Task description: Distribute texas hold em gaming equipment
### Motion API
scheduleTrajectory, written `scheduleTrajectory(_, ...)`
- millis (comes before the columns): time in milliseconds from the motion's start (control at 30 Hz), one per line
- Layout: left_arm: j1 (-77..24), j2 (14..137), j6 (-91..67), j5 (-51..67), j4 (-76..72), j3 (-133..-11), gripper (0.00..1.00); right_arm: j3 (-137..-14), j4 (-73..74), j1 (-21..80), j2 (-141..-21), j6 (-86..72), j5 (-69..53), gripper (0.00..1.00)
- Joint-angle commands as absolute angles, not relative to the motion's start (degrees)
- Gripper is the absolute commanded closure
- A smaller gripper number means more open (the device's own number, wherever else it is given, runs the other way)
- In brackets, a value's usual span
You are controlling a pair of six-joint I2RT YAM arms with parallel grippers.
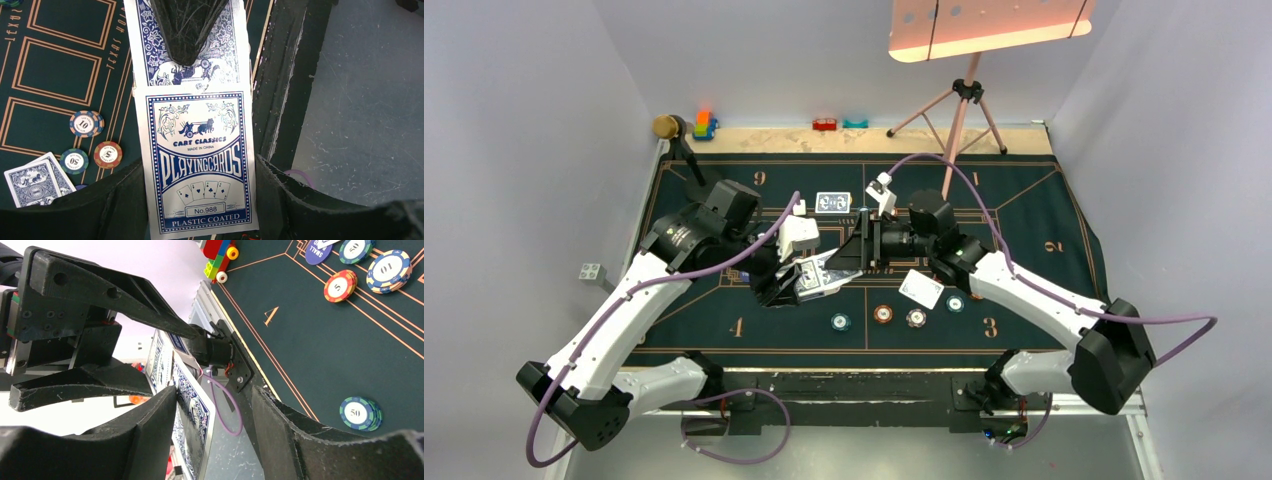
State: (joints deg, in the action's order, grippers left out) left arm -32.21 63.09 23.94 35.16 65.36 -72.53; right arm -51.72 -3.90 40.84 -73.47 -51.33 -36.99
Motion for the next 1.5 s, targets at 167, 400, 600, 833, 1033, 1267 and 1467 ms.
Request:
scheduleTrajectory(167, -31.8, 61.9, 22.9, 37.5, 64.1, -75.0, 1.00, -50.2, -2.4, 38.7, -69.3, -49.4, -36.4, 0.44)
scheduleTrajectory(400, -31.8, 61.9, 22.6, 37.7, 64.0, -75.1, 1.00, -50.5, -0.8, 37.9, -68.3, -48.4, -36.1, 0.44)
scheduleTrajectory(600, -31.8, 62.0, 22.7, 37.7, 64.0, -75.1, 1.00, -52.8, 4.0, 36.9, -67.6, -45.4, -34.3, 0.47)
scheduleTrajectory(833, -31.8, 61.8, 22.9, 37.6, 64.0, -74.7, 1.00, -53.9, 4.9, 35.7, -66.1, -45.0, -34.6, 0.58)
scheduleTrajectory(1033, -31.8, 61.8, 22.8, 37.6, 64.0, -74.9, 1.00, -55.0, 5.8, 35.0, -64.9, -44.9, -34.8, 0.64)
scheduleTrajectory(1267, -31.8, 61.9, 22.9, 37.6, 64.1, -74.6, 1.00, -56.3, 7.1, 33.7, -63.5, -44.8, -34.5, 0.69)
scheduleTrajectory(1467, -31.7, 62.2, 22.8, 37.6, 64.0, -74.7, 1.00, -58.0, 7.9, 32.6, -63.0, -45.1, -34.8, 0.80)
